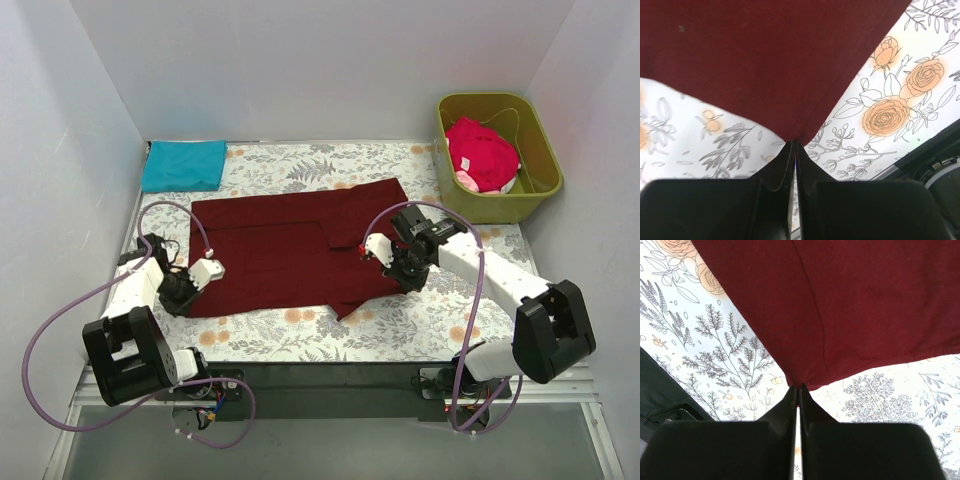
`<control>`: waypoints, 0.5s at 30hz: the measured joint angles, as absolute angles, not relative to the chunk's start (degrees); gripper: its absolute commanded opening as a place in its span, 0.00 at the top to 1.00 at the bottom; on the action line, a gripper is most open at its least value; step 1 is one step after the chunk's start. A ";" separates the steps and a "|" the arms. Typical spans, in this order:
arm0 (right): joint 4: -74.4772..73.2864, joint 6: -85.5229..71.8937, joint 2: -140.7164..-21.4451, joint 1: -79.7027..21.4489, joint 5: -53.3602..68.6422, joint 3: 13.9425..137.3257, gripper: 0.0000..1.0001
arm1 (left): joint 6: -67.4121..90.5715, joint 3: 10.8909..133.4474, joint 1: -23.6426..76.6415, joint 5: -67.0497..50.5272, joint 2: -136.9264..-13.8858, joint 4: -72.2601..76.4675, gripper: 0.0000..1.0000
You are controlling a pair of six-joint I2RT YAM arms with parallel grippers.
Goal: Fold and stack the t-shirts
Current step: Fold the tshirt
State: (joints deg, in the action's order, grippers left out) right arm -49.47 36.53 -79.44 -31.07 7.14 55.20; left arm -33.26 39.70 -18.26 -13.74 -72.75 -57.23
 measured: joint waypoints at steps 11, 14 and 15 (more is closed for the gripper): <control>-51.51 38.54 -74.08 -26.79 7.46 55.92 0.99 | -33.67 49.63 -21.26 -17.45 -74.59 -64.31 1.00; -52.29 39.51 -74.61 -25.21 7.51 58.08 0.99 | -33.41 51.59 -21.58 -18.79 -75.53 -65.43 1.00; -52.53 39.79 -75.02 -24.82 7.51 59.18 0.99 | -33.12 52.45 -21.58 -19.33 -76.16 -65.87 1.00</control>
State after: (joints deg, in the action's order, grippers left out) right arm -52.53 39.79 -75.02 -24.82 7.51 59.18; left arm -33.12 52.45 -21.58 -19.33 -76.16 -65.87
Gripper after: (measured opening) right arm 0.022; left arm 0.007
